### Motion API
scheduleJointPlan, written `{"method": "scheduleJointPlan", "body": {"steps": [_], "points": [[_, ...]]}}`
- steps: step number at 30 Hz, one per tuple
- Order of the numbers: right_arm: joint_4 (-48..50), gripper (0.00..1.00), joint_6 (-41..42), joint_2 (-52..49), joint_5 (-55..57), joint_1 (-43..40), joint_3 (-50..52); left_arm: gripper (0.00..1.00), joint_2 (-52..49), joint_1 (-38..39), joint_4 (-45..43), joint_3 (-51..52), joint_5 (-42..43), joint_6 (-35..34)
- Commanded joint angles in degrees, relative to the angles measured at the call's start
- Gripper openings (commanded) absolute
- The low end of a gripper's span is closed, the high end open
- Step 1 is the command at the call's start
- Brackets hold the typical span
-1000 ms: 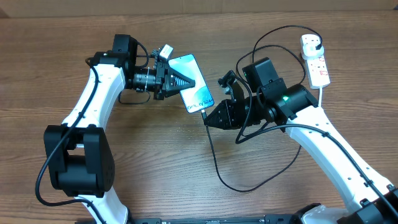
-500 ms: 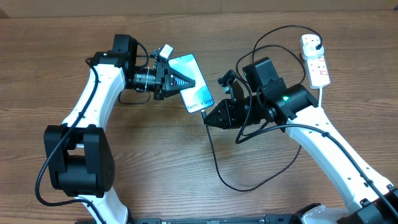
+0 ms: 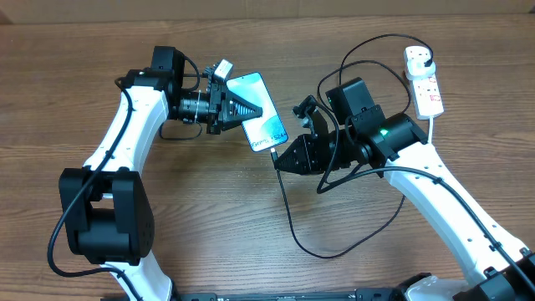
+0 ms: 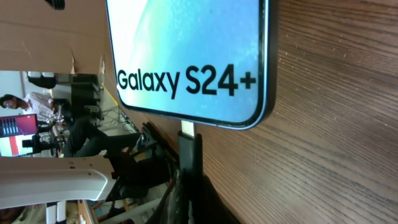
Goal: Plug charger to phone and switch on socket
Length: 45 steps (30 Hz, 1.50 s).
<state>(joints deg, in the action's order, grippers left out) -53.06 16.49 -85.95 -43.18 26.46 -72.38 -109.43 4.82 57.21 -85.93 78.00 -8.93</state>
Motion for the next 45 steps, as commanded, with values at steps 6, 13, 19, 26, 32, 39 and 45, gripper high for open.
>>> {"method": "scheduleJointPlan", "body": {"steps": [6,13,19,26,32,39,45], "points": [[0.0,0.04,-0.2,1.09,-0.94,-1.16,-1.64,0.04,0.44,0.44,-0.28,-0.42,2.38,1.29],[0.04,0.04,-0.39,1.09,-3.04,-1.84,-1.64,0.04,0.44,0.46,-0.46,-0.42,2.38,1.27],[0.09,0.04,-0.39,1.09,-4.55,-1.77,-1.64,0.04,0.44,0.46,-0.46,-0.42,2.38,1.27],[0.28,0.04,-0.39,1.07,-4.48,-1.77,-1.64,0.04,0.44,0.46,-0.46,-0.42,2.43,1.25],[0.17,0.04,-0.37,1.07,-4.48,-1.77,-1.62,0.04,0.44,0.46,-0.46,-0.42,2.6,1.25],[-0.11,0.04,-0.35,1.07,-4.48,-1.77,-1.62,0.04,0.44,0.46,-0.44,-0.42,2.62,1.22],[-0.61,0.04,-0.35,1.07,-4.5,-1.7,-1.62,0.04,0.44,0.46,-0.44,-0.42,2.62,1.22]]}}
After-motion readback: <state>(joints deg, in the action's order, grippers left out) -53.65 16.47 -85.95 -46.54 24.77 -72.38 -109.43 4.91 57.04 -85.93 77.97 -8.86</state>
